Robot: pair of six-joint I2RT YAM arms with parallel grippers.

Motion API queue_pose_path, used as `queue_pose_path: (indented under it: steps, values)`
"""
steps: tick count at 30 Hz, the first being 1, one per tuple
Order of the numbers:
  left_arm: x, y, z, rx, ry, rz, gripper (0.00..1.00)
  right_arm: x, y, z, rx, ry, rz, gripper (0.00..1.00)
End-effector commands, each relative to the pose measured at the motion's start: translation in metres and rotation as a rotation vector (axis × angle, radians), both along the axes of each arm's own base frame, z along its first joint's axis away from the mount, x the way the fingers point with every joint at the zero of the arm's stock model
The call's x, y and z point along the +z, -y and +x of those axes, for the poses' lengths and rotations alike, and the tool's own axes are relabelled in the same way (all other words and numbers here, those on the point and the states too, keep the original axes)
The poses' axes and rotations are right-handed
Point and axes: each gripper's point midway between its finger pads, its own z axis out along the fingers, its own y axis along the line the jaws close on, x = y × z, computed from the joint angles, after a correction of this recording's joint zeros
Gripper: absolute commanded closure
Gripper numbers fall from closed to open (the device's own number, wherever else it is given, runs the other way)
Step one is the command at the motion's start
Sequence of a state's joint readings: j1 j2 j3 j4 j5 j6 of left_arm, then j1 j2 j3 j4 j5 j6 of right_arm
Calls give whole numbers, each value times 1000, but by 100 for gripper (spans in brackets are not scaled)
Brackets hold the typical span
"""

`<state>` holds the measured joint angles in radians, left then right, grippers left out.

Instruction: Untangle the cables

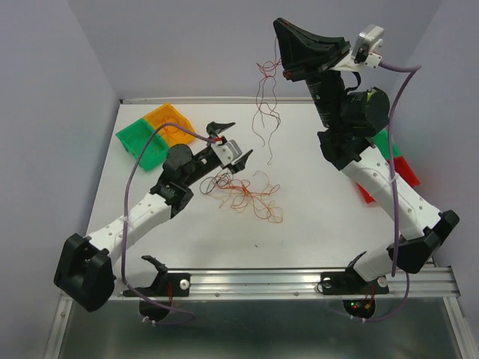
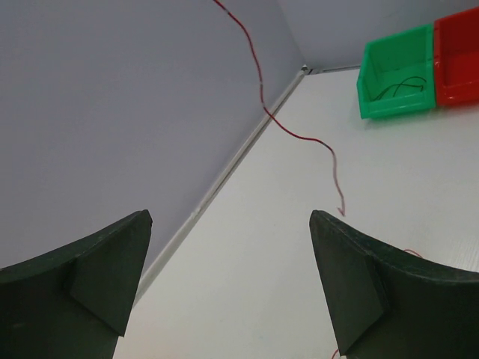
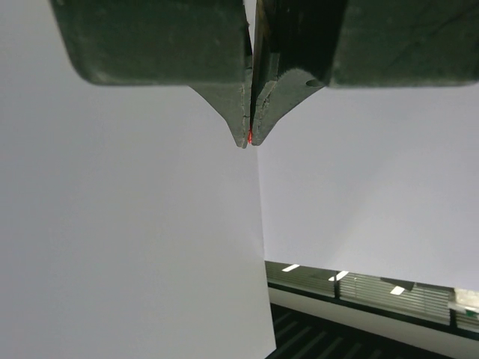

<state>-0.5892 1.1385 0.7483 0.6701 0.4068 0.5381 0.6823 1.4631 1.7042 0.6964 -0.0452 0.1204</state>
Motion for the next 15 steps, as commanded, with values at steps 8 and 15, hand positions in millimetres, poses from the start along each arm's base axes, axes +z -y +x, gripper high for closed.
queue_pose_path:
  steps: [8,15]
  values:
    - [45,52,5,-244,-34,-103,1,9,1,-25,119,36,56,99]
    - [33,63,4,-306,-83,-77,21,10,2,-36,165,51,67,99]
